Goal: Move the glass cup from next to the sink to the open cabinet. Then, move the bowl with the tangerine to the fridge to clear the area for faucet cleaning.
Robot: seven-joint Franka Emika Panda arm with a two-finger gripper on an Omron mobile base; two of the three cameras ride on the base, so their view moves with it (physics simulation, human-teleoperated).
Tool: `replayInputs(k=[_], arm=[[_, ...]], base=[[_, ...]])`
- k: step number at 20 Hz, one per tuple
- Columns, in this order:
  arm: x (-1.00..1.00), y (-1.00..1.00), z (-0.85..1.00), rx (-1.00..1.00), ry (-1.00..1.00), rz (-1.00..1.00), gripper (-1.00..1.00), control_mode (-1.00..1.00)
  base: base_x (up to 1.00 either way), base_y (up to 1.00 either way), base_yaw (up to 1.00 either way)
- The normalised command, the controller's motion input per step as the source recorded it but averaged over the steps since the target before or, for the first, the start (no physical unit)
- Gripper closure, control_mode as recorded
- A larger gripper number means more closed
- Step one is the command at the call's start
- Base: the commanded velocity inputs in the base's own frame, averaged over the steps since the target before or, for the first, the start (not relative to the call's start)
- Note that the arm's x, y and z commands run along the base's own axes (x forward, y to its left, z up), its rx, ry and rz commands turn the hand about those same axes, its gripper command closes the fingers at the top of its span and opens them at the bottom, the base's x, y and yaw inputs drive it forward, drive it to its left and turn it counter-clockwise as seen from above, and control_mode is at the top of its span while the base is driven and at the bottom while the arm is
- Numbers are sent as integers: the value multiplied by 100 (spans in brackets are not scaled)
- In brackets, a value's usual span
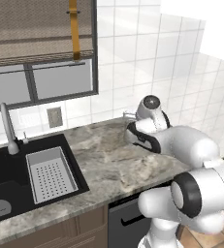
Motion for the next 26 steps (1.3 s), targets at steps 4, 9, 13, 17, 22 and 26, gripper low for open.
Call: replayInputs(k=[4, 9, 13, 17, 22, 26], arm=[[-59, 0, 51, 0, -33, 0, 100, -100], [-54, 0, 48, 0, -32, 0, 100, -100], [-16, 0, 77, 1, -15, 0, 100, -100], [2, 0, 100, 0, 0, -1, 100, -100], [0, 0, 100, 0, -4, -2, 100, -100], [-3, 0, 93, 1, 0, 0, 100, -100]], base=[[0, 0, 0], [0, 0, 0], [0, 0, 0], [0, 0, 0], [0, 0, 0], [0, 0, 0]])
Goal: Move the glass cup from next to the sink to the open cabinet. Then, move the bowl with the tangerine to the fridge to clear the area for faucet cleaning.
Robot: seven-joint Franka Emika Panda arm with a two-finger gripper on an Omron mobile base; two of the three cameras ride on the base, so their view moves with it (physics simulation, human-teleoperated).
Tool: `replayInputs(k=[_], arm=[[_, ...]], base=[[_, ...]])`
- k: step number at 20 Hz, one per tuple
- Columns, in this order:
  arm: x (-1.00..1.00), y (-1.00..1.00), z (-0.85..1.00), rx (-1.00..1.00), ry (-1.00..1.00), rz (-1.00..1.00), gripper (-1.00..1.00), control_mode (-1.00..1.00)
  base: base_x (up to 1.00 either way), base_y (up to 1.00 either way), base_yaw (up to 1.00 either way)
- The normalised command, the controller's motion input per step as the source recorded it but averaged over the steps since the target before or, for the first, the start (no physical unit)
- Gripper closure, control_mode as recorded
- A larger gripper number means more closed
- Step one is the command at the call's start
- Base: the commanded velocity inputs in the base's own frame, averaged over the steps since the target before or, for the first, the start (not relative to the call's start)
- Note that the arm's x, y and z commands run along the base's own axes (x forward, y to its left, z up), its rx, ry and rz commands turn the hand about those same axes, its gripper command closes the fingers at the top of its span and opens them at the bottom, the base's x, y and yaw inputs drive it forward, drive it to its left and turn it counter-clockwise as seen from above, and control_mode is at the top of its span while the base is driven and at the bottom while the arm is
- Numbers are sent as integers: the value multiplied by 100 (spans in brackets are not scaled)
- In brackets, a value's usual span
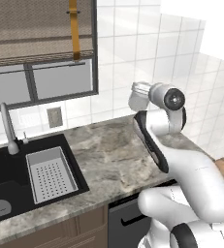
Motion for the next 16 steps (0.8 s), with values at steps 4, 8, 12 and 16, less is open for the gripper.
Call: replayInputs(k=[4, 8, 12, 16], arm=[[-39, 2, 44, 1, 10, 10, 100, -100], [-21, 0, 0, 1, 9, 6, 100, 100], [0, 0, 0, 0, 0, 0, 100, 100], [0, 0, 0, 0, 0, 0, 100, 100]], base=[[0, 0, 0], [-75, 0, 28], [-89, 0, 50], [-70, 0, 59]])
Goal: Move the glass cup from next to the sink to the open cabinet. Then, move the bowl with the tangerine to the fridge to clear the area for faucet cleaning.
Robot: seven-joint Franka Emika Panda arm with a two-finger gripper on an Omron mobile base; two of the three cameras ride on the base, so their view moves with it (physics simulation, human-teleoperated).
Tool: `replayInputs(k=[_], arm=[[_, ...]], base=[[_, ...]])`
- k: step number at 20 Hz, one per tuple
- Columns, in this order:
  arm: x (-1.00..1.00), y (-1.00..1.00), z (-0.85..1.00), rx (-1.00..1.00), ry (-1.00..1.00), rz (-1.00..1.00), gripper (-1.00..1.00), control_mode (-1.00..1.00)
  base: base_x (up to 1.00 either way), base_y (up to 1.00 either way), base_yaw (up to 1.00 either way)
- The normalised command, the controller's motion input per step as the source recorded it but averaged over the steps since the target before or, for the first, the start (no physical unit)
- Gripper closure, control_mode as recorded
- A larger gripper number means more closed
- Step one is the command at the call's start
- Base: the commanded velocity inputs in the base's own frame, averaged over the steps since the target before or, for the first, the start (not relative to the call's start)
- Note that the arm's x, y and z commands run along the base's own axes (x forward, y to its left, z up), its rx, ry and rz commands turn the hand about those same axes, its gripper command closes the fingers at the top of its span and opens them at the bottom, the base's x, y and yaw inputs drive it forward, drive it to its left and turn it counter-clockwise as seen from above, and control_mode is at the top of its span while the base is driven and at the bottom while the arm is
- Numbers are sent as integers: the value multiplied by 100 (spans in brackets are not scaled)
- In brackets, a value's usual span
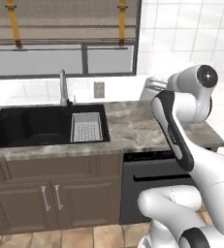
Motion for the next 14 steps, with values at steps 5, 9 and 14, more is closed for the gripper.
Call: replayInputs(k=[5, 9, 14], arm=[[0, 0, 0, 0, 0, 0, 100, 100], [0, 0, 0, 0, 0, 0, 100, 100], [0, 0, 0, 0, 0, 0, 100, 100]], base=[[-59, 0, 58], [-62, 0, 53], [-54, 0, 50]])
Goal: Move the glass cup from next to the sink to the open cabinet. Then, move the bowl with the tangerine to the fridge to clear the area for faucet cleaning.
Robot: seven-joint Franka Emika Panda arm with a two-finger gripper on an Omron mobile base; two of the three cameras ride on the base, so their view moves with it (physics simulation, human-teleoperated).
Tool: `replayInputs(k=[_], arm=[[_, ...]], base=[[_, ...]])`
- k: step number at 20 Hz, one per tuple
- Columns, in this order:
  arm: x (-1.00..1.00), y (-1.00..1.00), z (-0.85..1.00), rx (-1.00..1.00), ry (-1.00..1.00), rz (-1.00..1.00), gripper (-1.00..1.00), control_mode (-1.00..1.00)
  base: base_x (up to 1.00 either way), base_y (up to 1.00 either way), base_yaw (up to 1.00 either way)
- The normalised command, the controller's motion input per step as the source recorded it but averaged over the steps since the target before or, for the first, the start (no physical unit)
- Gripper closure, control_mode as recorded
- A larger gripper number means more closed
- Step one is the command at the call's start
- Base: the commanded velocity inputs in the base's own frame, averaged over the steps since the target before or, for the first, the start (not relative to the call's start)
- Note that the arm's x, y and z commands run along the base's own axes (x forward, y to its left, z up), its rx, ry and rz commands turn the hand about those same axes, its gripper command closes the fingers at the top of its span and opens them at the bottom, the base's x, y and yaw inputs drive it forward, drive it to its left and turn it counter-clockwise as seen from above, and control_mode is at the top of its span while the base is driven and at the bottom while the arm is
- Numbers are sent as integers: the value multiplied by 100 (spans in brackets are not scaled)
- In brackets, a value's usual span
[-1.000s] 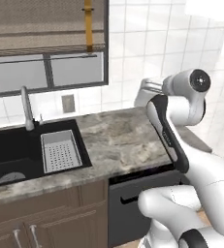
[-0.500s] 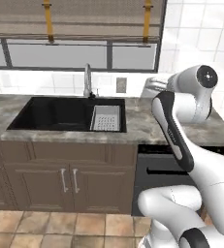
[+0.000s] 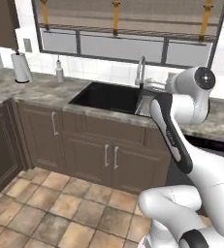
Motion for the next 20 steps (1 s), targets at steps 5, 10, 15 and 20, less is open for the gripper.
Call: replayInputs(k=[5, 10, 15, 20], arm=[[0, 0, 0, 0, 0, 0, 100, 100], [0, 0, 0, 0, 0, 0, 100, 100], [0, 0, 0, 0, 0, 0, 100, 100], [0, 0, 0, 0, 0, 0, 100, 100]], base=[[0, 10, 46], [0, 4, 41], [0, 0, 39], [9, 0, 33]])
